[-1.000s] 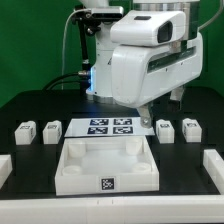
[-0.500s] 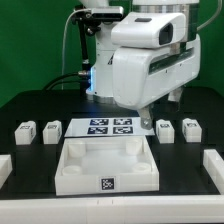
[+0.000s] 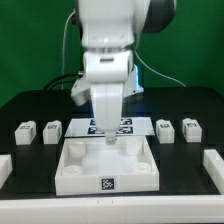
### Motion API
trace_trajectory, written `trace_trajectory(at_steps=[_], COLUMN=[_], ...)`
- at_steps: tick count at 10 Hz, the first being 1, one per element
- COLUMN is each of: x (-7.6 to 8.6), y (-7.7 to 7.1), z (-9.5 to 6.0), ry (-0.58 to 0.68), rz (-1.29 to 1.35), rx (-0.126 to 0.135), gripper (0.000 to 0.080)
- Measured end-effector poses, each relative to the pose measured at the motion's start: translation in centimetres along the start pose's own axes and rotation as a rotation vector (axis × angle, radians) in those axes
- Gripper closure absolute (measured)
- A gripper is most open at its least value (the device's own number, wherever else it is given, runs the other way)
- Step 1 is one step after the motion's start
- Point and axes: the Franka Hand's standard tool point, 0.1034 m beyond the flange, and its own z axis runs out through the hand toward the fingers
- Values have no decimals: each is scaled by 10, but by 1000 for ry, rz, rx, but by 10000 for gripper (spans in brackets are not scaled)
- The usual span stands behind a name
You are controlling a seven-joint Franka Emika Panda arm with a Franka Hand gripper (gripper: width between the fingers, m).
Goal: Assemble one leg
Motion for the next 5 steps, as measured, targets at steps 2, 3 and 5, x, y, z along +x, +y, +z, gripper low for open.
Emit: trace_trajectory(at_steps=[2, 3, 5], x=[-1, -3, -7], y=[-2, -5, -4], z=[13, 22, 25], ry=[8, 12, 13], rz=[-19, -17, -6], rx=[7, 14, 2], gripper=[150, 150, 150])
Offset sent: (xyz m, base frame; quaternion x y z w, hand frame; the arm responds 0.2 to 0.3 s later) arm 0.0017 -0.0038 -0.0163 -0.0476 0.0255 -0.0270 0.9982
